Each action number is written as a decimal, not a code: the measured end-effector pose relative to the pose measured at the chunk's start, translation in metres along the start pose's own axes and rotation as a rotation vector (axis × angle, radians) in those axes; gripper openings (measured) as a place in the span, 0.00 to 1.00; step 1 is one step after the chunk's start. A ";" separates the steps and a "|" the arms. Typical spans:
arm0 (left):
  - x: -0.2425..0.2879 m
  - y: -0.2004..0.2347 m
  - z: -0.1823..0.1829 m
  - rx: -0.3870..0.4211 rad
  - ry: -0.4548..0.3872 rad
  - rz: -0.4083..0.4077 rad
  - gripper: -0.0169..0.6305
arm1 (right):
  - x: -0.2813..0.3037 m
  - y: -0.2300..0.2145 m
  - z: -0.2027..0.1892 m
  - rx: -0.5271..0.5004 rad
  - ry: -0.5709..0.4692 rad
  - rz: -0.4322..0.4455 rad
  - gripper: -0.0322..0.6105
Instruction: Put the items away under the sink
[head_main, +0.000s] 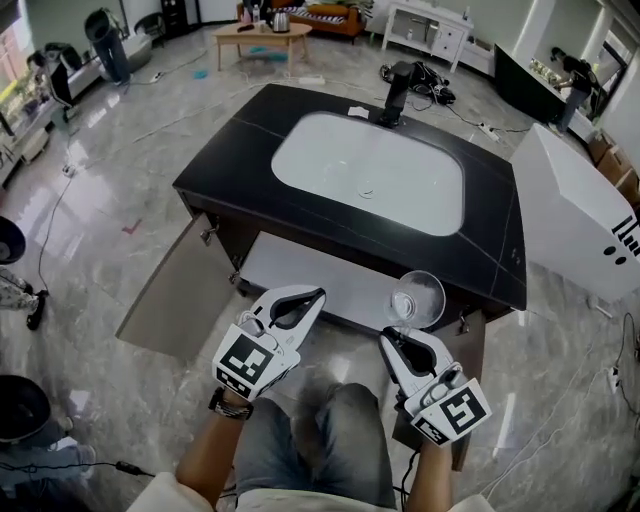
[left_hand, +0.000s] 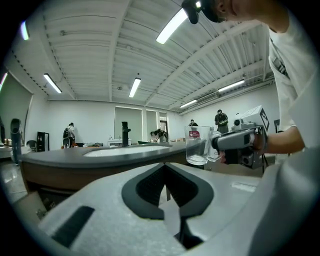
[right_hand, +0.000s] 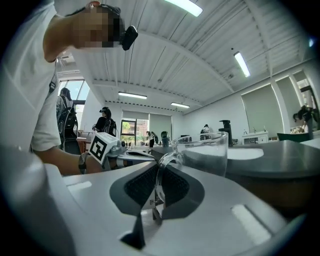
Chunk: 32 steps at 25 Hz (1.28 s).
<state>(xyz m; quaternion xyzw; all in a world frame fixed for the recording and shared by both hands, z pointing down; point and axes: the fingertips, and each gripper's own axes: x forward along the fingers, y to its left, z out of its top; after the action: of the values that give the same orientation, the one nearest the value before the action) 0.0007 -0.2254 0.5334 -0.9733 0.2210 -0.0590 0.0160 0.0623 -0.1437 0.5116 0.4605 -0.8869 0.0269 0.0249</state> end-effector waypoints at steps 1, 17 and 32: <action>0.005 0.002 -0.019 0.002 -0.003 0.004 0.03 | 0.002 -0.004 -0.018 -0.005 -0.002 -0.006 0.10; 0.071 0.020 -0.224 0.056 0.008 0.037 0.03 | 0.026 -0.069 -0.234 -0.015 0.007 -0.090 0.10; 0.081 0.032 -0.269 0.051 0.035 0.066 0.03 | 0.066 -0.168 -0.352 0.056 -0.027 -0.252 0.10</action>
<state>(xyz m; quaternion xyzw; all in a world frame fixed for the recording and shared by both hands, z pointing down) 0.0261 -0.2907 0.8076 -0.9636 0.2517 -0.0809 0.0390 0.1689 -0.2698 0.8710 0.5691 -0.8212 0.0423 0.0031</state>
